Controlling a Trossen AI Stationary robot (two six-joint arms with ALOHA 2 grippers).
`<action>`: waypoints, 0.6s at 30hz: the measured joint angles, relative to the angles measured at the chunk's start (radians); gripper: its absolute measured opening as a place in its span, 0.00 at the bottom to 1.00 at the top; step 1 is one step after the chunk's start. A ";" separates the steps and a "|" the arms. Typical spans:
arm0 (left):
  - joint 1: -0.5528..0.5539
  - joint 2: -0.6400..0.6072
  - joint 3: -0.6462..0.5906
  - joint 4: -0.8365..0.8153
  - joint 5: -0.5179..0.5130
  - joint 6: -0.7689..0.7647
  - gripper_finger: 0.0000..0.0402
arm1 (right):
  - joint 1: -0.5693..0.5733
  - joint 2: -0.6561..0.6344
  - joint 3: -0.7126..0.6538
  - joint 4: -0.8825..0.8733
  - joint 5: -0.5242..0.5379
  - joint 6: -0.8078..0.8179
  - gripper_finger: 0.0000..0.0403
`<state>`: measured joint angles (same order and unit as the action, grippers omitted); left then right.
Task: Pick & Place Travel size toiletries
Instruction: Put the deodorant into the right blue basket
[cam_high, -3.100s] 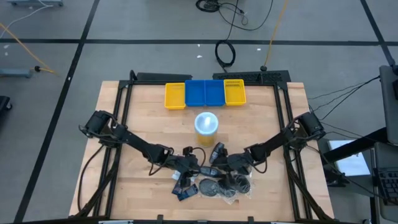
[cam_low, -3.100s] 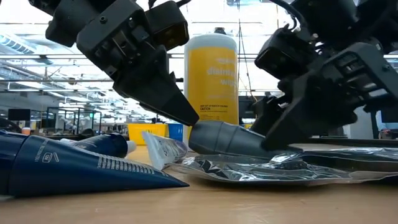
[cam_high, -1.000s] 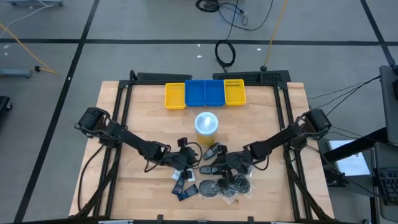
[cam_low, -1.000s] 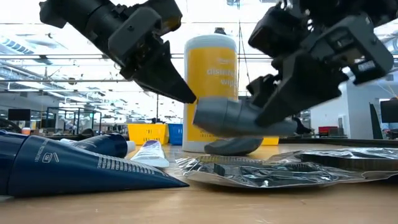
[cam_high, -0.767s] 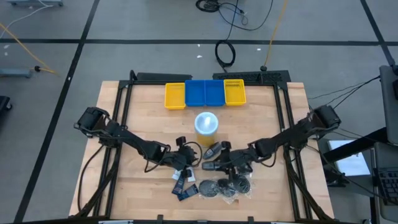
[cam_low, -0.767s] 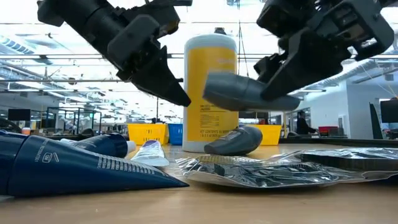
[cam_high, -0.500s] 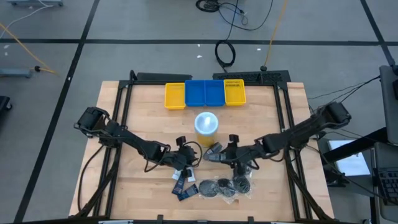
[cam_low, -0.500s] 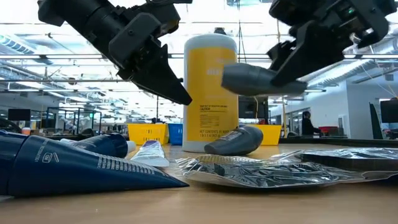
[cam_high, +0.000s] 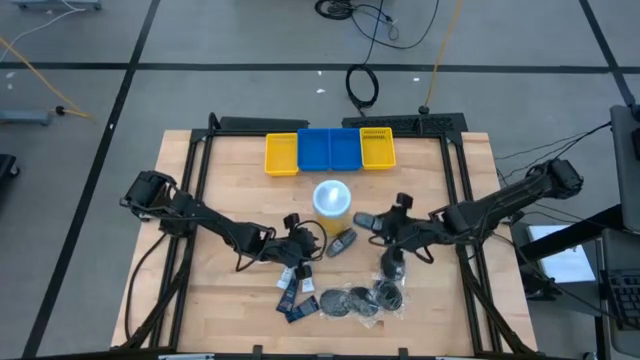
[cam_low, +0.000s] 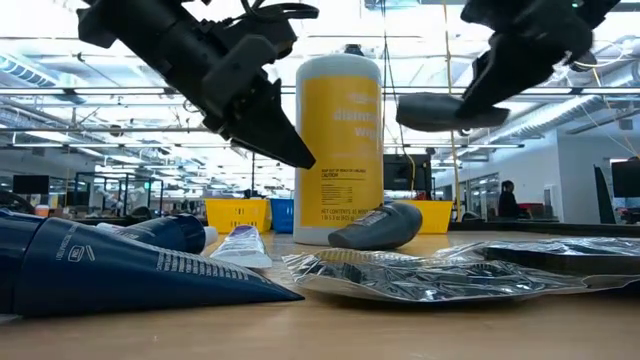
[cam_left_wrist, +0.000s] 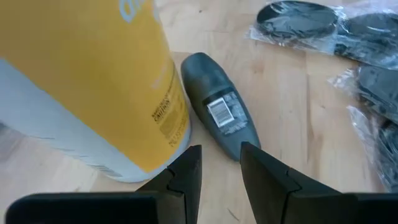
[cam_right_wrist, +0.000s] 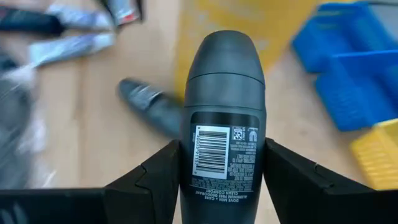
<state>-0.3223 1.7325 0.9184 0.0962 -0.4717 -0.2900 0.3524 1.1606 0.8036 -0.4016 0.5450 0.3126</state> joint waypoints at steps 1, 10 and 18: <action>0.003 0.000 0.000 0.006 0.000 0.000 0.28 | -0.011 -0.006 0.000 -0.002 0.021 -0.004 0.47; 0.008 0.000 0.000 0.037 0.022 -0.004 0.28 | -0.214 0.005 0.001 -0.003 0.184 -0.058 0.47; 0.008 0.000 0.000 0.040 0.026 -0.004 0.28 | -0.465 0.076 0.001 0.201 0.005 -0.252 0.47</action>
<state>-0.3138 1.7325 0.9184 0.1364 -0.4461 -0.2935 -0.1130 1.2367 0.8047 -0.2002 0.5504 0.0603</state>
